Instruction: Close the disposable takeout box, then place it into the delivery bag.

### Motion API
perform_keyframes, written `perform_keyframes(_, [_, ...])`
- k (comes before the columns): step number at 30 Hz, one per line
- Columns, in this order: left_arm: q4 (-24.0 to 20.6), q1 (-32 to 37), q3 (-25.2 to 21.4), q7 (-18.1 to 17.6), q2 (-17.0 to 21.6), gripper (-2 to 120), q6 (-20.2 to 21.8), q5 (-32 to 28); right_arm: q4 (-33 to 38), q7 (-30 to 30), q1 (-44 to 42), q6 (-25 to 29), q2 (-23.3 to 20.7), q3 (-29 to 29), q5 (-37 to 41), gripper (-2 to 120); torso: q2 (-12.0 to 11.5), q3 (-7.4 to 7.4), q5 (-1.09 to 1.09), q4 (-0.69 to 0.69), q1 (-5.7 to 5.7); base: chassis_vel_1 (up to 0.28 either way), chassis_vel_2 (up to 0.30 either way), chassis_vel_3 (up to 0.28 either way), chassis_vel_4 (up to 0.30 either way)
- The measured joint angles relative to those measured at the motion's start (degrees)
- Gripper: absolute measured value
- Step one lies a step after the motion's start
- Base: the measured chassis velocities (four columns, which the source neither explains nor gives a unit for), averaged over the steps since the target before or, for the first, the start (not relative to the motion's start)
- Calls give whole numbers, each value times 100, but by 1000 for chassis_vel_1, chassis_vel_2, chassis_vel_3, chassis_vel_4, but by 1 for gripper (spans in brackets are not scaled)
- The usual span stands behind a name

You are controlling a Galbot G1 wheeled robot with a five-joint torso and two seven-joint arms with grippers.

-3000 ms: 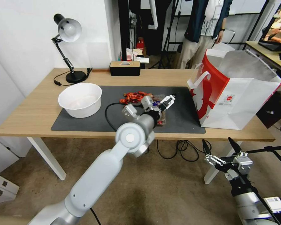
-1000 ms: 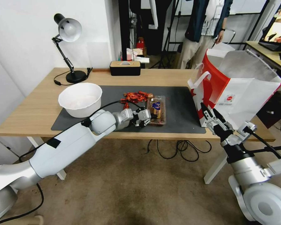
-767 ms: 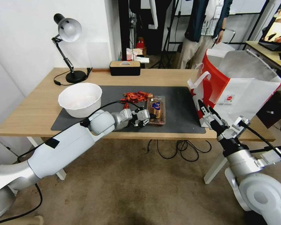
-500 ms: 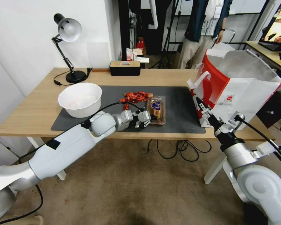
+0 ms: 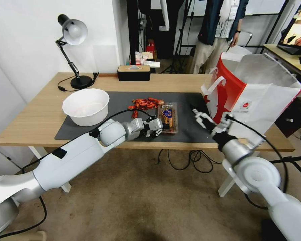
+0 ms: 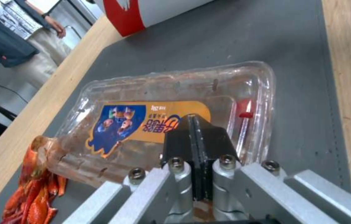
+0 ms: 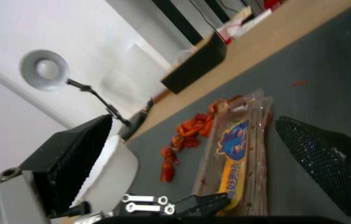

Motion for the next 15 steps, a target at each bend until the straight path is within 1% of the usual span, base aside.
perform_keyframes(1, [0, 0, 0, 0, 0, 0, 0, 0, 0, 0, 0, 0, 0, 0, 0, 100, 0, 0, 0, 0, 0, 0, 0, 0, 0])
perform_keyframes(4, [15, 0, -2, -22, -19, 0, -1, -6, -158, 315, 415, -183, -62, -242, 113, 100, 0, 0, 0, 0, 0, 0, 0, 0, 0])
perform_keyframes(5, [15, 0, -2, -22, -19, 0, -1, -6, -158, 315, 415, -183, -62, -242, 113, 100, 0, 0, 0, 0, 0, 0, 0, 0, 0])
perform_keyframes(7, [16, 8, -4, -28, -38, 0, 0, -6, -250, 605, 692, -309, -99, -386, 216, 100, 0, 0, 0, -1, 0, 0, 0, 0, 0])
perform_keyframes(8, [16, 8, -4, -28, -38, 0, 0, -6, -250, 605, 692, -309, -99, -386, 216, 100, 0, 0, 0, -1, 0, 0, 0, 0, 0])
perform_keyframes(10, [12, 29, -5, -47, -44, 0, 1, -4, -361, 1016, 980, -436, -102, -567, 364, 100, 0, 0, 1, -1, 0, 0, 0, 0, 0])
perform_keyframes(11, [12, 29, -5, -47, -44, 0, 1, -4, -361, 1016, 980, -436, -102, -567, 364, 100, 0, 0, 1, -1, 0, 0, 0, 0, 0])
perform_keyframes(13, [13, 35, -3, -59, -37, 0, -1, -6, -443, 1282, 1167, -548, -71, -689, 508, 100, 0, -1, -1, -2, 0, 0, 0, 0, 0])
perform_keyframes(15, [13, 35, -4, -60, -29, 0, -3, -9, -469, 1349, 1217, -586, -55, -725, 552, 100, 0, -1, 0, -1, 0, 0, 0, 0, 0])
